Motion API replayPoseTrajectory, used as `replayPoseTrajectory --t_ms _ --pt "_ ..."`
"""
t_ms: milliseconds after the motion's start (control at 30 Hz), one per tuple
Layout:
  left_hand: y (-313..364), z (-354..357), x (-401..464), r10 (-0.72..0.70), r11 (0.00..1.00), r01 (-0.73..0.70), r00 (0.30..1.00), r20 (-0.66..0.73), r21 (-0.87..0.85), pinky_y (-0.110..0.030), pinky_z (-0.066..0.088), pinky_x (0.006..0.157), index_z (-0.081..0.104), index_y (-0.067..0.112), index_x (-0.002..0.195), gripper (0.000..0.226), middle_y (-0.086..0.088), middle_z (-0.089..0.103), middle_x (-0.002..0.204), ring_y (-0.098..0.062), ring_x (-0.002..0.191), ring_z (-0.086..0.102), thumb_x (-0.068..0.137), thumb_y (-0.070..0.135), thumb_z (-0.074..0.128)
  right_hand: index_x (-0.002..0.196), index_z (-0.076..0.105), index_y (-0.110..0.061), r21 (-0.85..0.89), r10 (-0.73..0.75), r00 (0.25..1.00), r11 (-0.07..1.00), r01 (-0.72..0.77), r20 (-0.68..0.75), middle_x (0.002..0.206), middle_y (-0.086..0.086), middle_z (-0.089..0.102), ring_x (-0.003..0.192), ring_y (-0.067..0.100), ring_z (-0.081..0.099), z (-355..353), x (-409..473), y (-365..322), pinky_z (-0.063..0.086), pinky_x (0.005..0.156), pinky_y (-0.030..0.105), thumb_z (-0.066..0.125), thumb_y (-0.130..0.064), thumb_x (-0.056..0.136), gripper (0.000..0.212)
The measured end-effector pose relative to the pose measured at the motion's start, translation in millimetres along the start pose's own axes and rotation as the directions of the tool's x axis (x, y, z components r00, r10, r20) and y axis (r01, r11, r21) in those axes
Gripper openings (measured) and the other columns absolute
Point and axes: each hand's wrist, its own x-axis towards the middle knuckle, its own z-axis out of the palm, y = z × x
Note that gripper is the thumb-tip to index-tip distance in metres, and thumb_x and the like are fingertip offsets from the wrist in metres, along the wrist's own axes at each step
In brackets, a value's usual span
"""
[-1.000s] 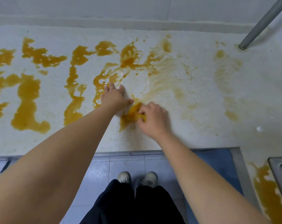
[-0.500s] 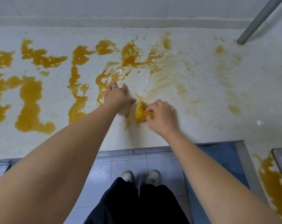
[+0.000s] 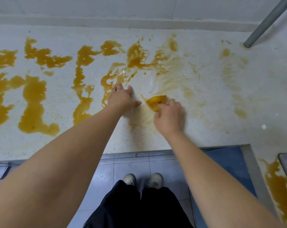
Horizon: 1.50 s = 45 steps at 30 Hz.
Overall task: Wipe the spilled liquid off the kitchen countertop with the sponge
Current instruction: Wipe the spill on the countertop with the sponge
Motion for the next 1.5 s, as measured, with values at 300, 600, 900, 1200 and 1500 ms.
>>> replayPoseTrajectory --t_ms 300,600,900,1200,1500 --pt "-3.7 -0.2 0.9 0.022 1.0 -0.022 1.0 0.006 -0.007 -0.046 0.015 0.116 0.014 0.024 0.151 0.081 -0.012 -0.009 0.158 -0.031 0.146 -0.009 0.087 0.052 0.056 0.106 0.068 -0.027 0.112 -0.042 0.999 0.993 0.039 0.022 0.105 -0.001 0.056 0.1 0.021 0.049 5.4 4.4 9.0 0.038 0.092 0.037 0.05 -0.023 0.084 0.028" --pt "-4.4 0.7 2.6 0.04 0.999 -0.04 0.999 -0.004 -0.002 -0.048 0.014 0.116 0.015 0.024 0.151 0.081 -0.013 -0.006 0.158 -0.032 0.146 -0.006 0.087 0.052 0.056 0.105 0.065 -0.029 0.017 0.094 0.995 0.995 -0.094 -0.035 0.103 0.0 0.056 0.097 0.021 0.049 -0.1 3.9 35.2 0.037 0.088 0.036 0.051 -0.026 0.085 0.024" --pt "5.4 -6.0 12.5 -0.004 1.0 0.005 1.0 -0.026 0.028 -0.049 0.026 0.113 0.033 0.021 0.145 0.078 -0.014 0.013 0.156 -0.033 0.144 0.01 0.082 0.055 0.062 0.114 0.059 -0.022 -0.1 -0.014 0.998 0.995 0.007 -0.065 0.109 0.008 0.055 0.099 0.027 0.05 5.9 19.4 37.3 0.039 0.087 0.038 0.045 -0.022 0.089 0.028" --pt "31.5 -23.1 56.5 -0.036 0.999 0.034 0.997 -0.072 -0.024 -0.048 0.016 0.116 0.01 0.024 0.152 0.104 -0.014 -0.003 0.158 -0.034 0.146 -0.003 0.073 0.052 0.072 0.128 0.05 -0.023 -0.067 -0.193 0.98 0.978 0.196 0.049 0.123 0.008 0.046 0.113 0.028 0.042 3.3 68.8 26.3 0.031 0.095 0.037 0.044 -0.024 0.09 0.038" --pt "27.6 -47.6 99.4 -0.1 0.995 0.1 0.995 -0.009 0.006 -0.049 0.018 0.116 0.015 0.024 0.151 0.107 -0.014 -0.002 0.158 -0.035 0.145 0.001 0.067 0.057 0.074 0.129 0.048 -0.024 -0.02 -0.288 0.954 0.957 0.291 0.082 0.127 0.008 0.042 0.115 0.029 0.04 7.5 122.9 16.6 0.03 0.095 0.037 0.044 -0.024 0.089 0.04"
